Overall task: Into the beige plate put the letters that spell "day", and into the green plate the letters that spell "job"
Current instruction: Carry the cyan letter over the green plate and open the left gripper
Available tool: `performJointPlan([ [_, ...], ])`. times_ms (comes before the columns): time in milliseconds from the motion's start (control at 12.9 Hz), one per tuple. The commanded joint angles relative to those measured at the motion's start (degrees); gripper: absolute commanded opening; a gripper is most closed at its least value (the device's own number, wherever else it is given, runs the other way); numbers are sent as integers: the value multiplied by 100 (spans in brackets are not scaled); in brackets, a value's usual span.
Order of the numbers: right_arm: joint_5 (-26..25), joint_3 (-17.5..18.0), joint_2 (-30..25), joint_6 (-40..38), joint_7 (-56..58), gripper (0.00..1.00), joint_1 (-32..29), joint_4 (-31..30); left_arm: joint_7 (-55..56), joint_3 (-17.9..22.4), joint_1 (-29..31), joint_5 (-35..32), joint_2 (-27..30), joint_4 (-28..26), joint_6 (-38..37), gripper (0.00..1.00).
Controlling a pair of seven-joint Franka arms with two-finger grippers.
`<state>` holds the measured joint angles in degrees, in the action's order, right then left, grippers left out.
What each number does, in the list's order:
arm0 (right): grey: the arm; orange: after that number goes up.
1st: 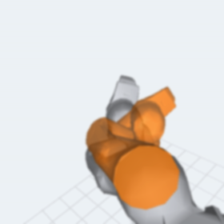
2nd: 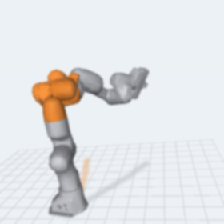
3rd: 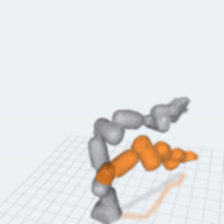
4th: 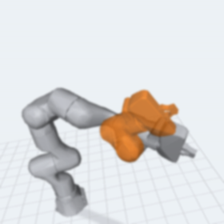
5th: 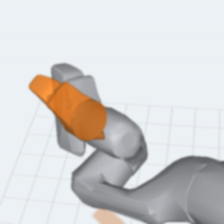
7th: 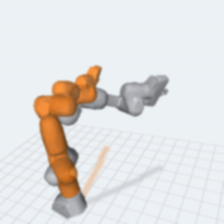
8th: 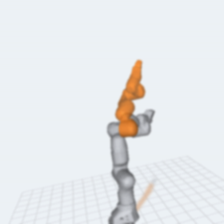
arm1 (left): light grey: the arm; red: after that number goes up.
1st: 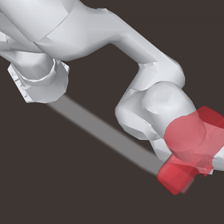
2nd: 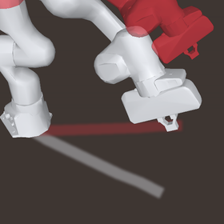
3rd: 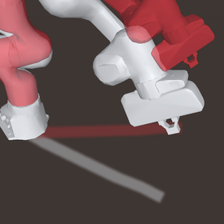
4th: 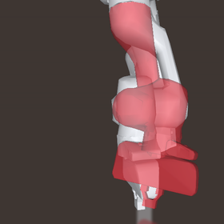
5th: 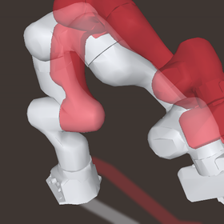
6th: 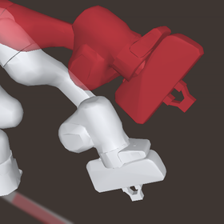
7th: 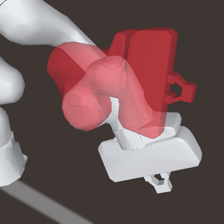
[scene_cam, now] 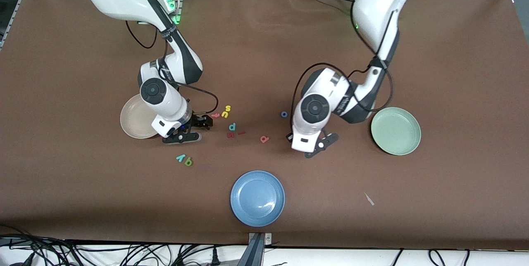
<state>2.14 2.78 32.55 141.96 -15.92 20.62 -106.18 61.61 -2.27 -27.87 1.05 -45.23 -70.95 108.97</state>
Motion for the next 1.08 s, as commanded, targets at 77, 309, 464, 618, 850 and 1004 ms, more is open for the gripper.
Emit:
performJointPlan([
  [77,32,153,-144,112,-210,99,-14,-227,-1542,-63,711,-52,882,-488,-1200,0],
  [309,32,153,-135,173,-219,99,47,-341,-2598,-54,1326,-70,1305,-1068,-1264,0],
  [464,32,153,-100,331,-219,99,56,-412,-3249,-45,1704,-122,1332,-1306,-1264,0],
  [618,32,153,-74,507,-219,99,82,-508,-3829,-45,2064,-454,1254,-1517,-1203,0],
  [850,32,153,-30,569,-262,99,109,-526,-4594,-45,2548,-632,1130,-1982,-547,0],
  [1004,32,153,-4,604,-262,99,109,-526,-4833,-36,2707,-641,1034,-2342,121,0],
])
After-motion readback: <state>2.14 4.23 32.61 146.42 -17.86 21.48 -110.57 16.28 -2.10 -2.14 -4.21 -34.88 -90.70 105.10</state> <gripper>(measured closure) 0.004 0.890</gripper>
